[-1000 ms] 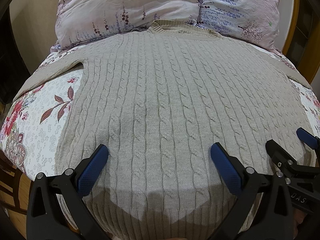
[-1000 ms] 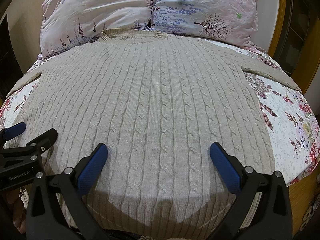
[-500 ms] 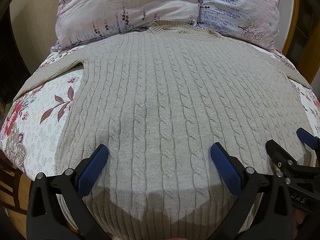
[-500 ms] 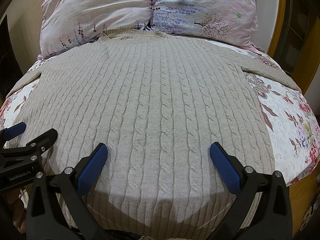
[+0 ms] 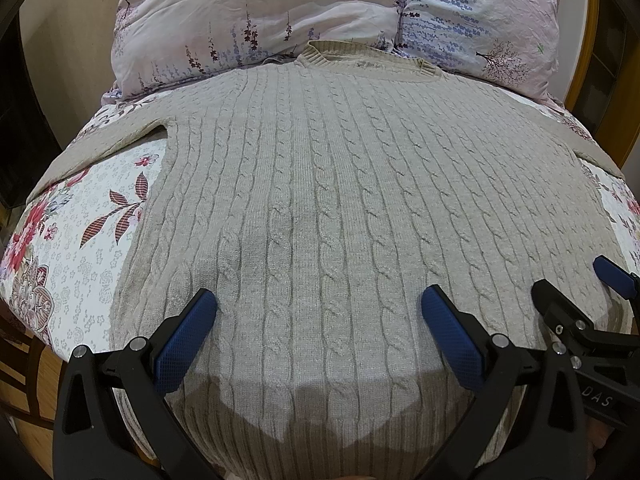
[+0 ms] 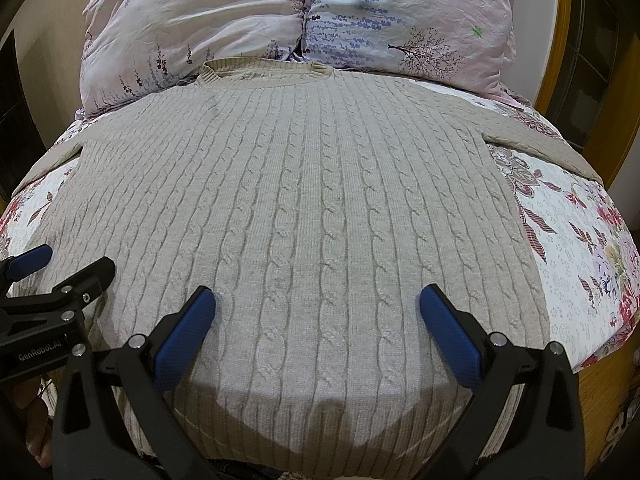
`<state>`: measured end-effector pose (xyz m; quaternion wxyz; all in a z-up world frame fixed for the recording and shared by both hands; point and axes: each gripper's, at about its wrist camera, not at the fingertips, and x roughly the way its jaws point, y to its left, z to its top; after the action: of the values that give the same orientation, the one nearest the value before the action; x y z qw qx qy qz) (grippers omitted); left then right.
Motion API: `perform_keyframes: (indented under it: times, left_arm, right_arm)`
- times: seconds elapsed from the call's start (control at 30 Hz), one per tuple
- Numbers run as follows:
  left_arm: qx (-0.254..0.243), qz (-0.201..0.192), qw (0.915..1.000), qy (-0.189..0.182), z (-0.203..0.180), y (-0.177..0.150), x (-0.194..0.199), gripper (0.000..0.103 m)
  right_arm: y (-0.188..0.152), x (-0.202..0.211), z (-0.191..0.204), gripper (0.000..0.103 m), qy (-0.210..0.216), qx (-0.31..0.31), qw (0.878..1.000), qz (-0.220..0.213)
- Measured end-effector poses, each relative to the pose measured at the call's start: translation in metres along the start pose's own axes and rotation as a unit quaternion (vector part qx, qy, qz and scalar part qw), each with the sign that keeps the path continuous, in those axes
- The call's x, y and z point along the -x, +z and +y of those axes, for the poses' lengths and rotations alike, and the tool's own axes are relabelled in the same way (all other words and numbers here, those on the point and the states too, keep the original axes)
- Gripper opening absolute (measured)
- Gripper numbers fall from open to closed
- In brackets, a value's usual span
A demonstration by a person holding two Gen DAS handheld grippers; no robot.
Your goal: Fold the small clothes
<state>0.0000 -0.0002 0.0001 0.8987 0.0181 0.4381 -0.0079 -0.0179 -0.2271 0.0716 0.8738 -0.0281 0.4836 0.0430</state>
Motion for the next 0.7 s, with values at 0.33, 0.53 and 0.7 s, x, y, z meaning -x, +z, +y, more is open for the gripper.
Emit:
perform_keyframes:
  times: [0.33,0.53,0.7]
  left_arm:
    - [0.0,0.0,1.0,0.0,0.0,0.0,0.0,0.102]
    - [0.0,0.0,1.0,0.0,0.0,0.0,0.0,0.102]
    - [-0.001,0.003,1.0,0.0,0.0,0.0,0.0,0.102]
  right_arm:
    - [0.0,0.0,0.0,0.101,0.0,0.0,1.0,0.0]
    - [0.0,0.0,0.0,0.101,0.0,0.0,1.0,0.0]
    - [-0.015,-0.005,0.005,0.101,0.001,0.003,1.0,0.007]
